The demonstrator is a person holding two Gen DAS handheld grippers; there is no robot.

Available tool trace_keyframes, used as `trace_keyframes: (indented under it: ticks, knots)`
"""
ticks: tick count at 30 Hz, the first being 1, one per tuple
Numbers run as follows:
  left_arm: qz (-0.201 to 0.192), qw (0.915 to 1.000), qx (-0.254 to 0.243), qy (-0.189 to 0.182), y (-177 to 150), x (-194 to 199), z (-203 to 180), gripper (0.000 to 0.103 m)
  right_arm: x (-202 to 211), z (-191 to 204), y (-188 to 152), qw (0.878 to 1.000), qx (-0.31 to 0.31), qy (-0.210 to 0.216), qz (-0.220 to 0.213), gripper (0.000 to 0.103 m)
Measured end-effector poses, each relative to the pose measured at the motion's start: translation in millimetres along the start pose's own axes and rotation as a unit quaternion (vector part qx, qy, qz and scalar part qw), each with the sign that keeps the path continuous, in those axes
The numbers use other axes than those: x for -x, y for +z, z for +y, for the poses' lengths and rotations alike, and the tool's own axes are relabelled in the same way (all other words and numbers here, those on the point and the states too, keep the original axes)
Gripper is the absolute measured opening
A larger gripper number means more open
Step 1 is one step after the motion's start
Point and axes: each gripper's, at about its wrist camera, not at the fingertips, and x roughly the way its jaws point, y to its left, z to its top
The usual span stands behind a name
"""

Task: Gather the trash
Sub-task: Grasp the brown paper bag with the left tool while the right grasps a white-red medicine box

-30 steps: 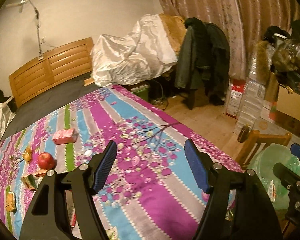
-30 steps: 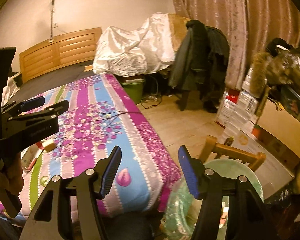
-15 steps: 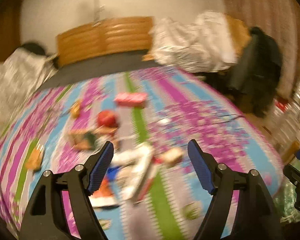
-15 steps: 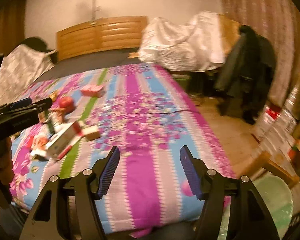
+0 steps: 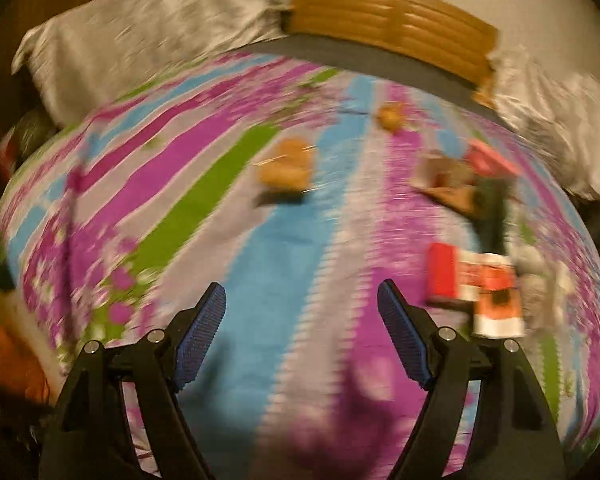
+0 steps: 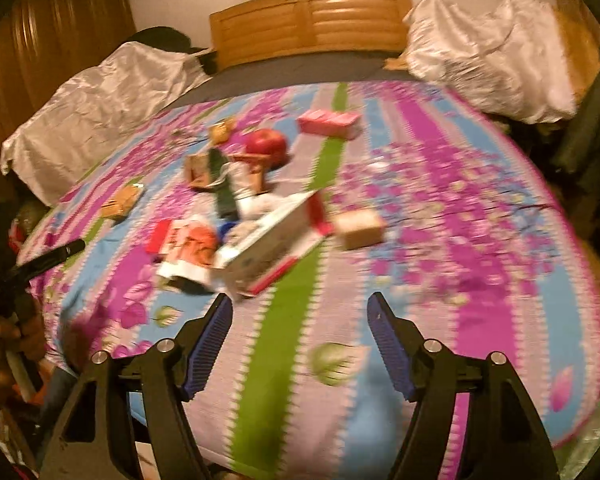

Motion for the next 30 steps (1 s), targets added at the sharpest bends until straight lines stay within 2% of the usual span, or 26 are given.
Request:
trace_keyframes:
  ticks: [3, 6, 9, 12, 16, 18, 19, 20, 21, 22, 25, 30]
  knots:
    - [0.005, 0.9999, 0.011, 0.003, 8.8, -12.5, 17.7, 0.075, -20.1, 6.9, 8.5, 0.999, -0.029, 0.025, 0.005, 0.077]
    - [-0.011, 0.9999, -0.006, 0.006, 31.9, -27.2, 12.1, 0.076, -34.2, 9.1, 18.8, 0.998, -0.059, 0.029, 0.005, 0.077]
    - [-0.039, 0.9991, -0.019, 0.001, 64.8, -43.1, 4.3, 0.086, -47.3, 12.8, 32.9, 0.996, -0.085, 0.035, 0.001, 0.077]
    - [-0.054, 0.9983, -0.022, 0.001, 95.8, -66.2, -3.7, 0.092, -63.0, 16.1, 46.7, 0.994, -0.102, 0.029, 0.002, 0.077]
    - [-0.021, 0.9995, -0.020, -0.010, 113.5, -106.7, -5.0, 0.092, -100.9, 15.4, 55.0, 0.991, -0.125, 0.005, 0.045, 0.074]
    - [0.019, 0.9995, -0.016, -0.018, 115.0, -132.6, -3.4, 0.092, -115.5, 10.1, 51.6, 0.986, -0.151, 0.017, 0.066, 0.061]
    - [0.036, 0.9991, -0.008, -0.019, 113.2, -144.4, -0.3, 0.080, -120.8, 7.0, 49.1, 0.984, -0.161, 0.022, 0.076, 0.044]
    - [0.047, 0.9986, 0.002, -0.025, 110.7, -151.2, 4.4, 0.068, -125.0, 3.7, 46.3, 0.982, -0.170, 0.033, 0.081, 0.037]
    - [0.058, 0.9976, 0.013, -0.036, 107.3, -156.2, 8.3, 0.053, -125.7, 0.5, 44.5, 0.980, -0.176, 0.039, 0.080, 0.032]
    - [0.051, 0.9977, 0.019, -0.040, 104.3, -155.6, 11.6, 0.049, -125.1, 0.2, 44.9, 0.982, -0.170, 0.037, 0.075, 0.029]
    - [0.039, 0.9981, 0.000, -0.047, 97.9, -147.8, 9.9, 0.046, -116.8, -0.8, 45.0, 0.984, -0.161, 0.049, 0.062, 0.021]
    - [-0.005, 0.9989, 0.007, -0.047, 88.3, -102.1, 12.0, 0.046, -82.7, -0.2, 46.4, 0.988, -0.137, 0.061, 0.033, 0.018]
